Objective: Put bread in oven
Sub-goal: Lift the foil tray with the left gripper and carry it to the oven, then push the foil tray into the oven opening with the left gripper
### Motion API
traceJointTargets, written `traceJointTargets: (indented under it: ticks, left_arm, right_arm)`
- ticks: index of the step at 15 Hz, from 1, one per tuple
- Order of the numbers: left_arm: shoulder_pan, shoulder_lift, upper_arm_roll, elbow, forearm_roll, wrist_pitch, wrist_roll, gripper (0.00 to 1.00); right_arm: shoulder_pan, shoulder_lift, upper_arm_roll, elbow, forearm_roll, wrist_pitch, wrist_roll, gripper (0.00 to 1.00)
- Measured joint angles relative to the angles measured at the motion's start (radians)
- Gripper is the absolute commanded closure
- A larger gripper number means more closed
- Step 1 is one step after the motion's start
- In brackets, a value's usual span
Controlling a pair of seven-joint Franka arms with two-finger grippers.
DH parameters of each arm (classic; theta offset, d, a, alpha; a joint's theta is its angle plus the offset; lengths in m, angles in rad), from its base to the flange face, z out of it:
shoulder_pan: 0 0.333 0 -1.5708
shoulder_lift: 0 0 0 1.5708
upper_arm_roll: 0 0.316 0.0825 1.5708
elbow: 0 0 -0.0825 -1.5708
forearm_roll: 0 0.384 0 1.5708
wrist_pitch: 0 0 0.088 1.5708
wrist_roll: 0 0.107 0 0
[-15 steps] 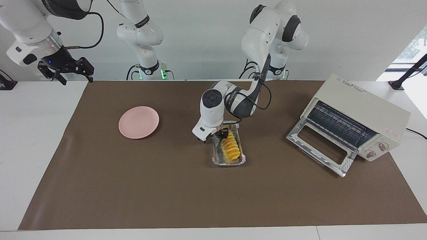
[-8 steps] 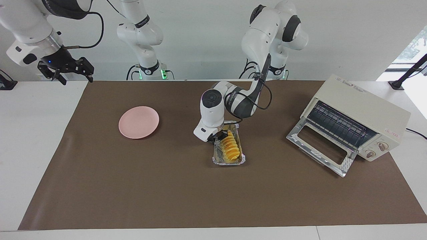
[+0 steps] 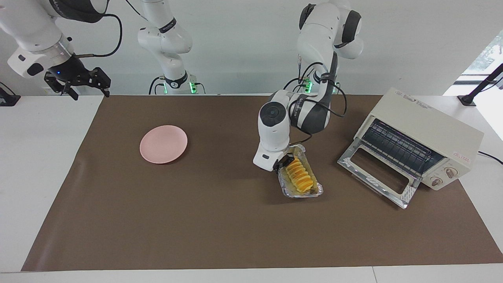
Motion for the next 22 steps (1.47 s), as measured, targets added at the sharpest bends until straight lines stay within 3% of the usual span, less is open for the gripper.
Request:
traceJointTargets:
  ticks: [6, 12, 16, 22]
  left_arm:
    - [0.106, -0.021, 0.150, 0.028, 0.002, -0.032, 0.002, 1.00]
    - [0.270, -0.022, 0.155, 0.026, 0.002, -0.141, 0.005, 1.00]
    - [0.312, -0.025, 0.156, 0.020, 0.003, -0.222, 0.005, 1.00]
    - [0.346, -0.054, 0.170, -0.055, 0.007, -0.223, 0.006, 1.00]
  right_arm:
    - [0.000, 0.000, 0.000, 0.000, 0.000, 0.000, 0.000, 0.00]
    - [0.028, 0.000, 0.000, 0.000, 0.001, 0.000, 0.000, 0.00]
    - [0.090, 0.000, 0.014, -0.001, 0.001, -0.001, 0.000, 0.00]
    - [0.061, 0.000, 0.016, -0.001, 0.001, -0.001, 0.000, 0.00]
